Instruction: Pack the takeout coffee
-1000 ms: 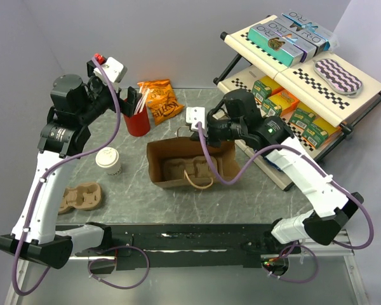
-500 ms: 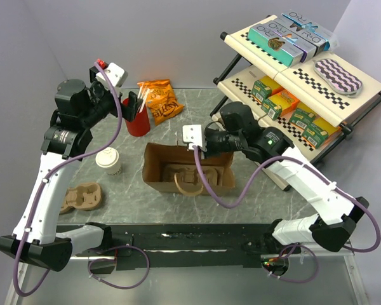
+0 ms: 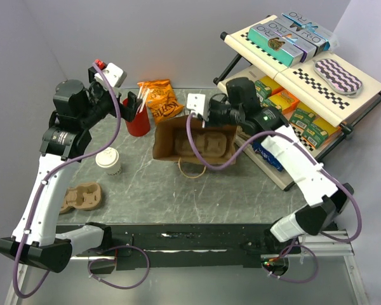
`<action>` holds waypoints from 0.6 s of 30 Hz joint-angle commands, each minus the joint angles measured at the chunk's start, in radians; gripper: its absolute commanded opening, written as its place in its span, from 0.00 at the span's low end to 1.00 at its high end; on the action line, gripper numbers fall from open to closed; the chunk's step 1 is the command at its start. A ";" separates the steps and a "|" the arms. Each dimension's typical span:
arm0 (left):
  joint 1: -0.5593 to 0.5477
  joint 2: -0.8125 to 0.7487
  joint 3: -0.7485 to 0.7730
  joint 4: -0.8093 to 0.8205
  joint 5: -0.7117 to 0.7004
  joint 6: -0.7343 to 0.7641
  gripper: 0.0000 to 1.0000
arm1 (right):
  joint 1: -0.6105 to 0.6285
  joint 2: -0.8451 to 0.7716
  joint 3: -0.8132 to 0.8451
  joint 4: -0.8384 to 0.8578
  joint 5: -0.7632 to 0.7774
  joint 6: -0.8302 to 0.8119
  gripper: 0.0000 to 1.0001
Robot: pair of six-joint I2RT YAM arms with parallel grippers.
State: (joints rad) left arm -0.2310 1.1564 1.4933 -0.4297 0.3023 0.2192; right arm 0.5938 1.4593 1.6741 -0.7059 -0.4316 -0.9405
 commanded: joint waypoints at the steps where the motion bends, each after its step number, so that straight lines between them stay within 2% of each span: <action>1: 0.010 -0.024 0.012 0.031 0.029 -0.027 0.99 | -0.037 0.050 0.082 0.097 -0.025 -0.020 0.00; 9: 0.018 -0.027 0.010 0.023 0.040 -0.027 0.99 | -0.034 0.030 -0.022 0.126 -0.065 -0.020 0.00; 18: 0.028 -0.032 -0.019 0.014 0.061 -0.024 0.99 | 0.006 -0.065 -0.140 0.122 -0.072 0.008 0.00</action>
State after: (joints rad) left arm -0.2108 1.1549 1.4914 -0.4305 0.3340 0.2146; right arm 0.5724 1.4799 1.5723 -0.6144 -0.4732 -0.9386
